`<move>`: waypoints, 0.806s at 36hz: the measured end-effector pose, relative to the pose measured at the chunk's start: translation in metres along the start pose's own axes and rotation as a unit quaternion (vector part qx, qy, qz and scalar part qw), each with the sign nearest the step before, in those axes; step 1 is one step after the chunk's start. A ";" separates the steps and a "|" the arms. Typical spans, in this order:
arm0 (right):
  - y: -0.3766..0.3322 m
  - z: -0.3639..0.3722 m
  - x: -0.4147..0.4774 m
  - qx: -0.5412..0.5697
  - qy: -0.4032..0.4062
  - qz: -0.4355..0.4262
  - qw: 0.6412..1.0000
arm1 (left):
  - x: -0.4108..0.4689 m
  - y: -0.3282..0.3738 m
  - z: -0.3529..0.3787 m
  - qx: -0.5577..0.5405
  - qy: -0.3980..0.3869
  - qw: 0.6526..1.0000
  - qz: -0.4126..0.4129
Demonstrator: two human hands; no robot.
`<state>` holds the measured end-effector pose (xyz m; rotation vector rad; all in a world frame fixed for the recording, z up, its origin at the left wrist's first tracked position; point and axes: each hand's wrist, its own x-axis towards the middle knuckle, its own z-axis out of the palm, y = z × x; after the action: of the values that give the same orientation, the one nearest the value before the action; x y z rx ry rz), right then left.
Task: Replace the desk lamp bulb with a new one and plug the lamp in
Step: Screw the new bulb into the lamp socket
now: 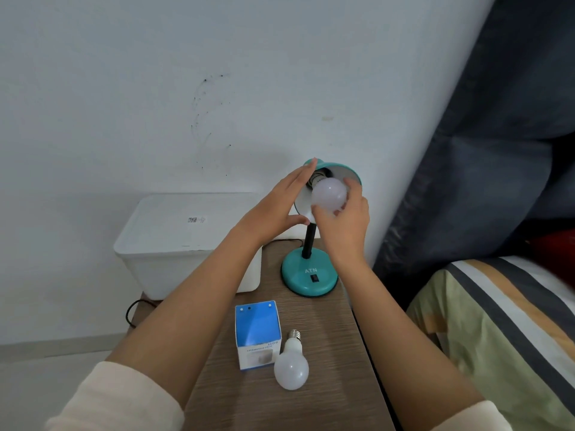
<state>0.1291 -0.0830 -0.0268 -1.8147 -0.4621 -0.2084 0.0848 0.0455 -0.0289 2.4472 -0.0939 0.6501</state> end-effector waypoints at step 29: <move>0.006 -0.003 0.009 -0.058 -0.031 -0.019 0.998 | 0.000 -0.005 -0.001 -0.011 -0.003 1.000 -0.008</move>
<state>0.1398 -0.0853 -0.0283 -1.9312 -0.5377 -0.2081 0.0857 0.0500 -0.0309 2.4263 -0.0822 0.6315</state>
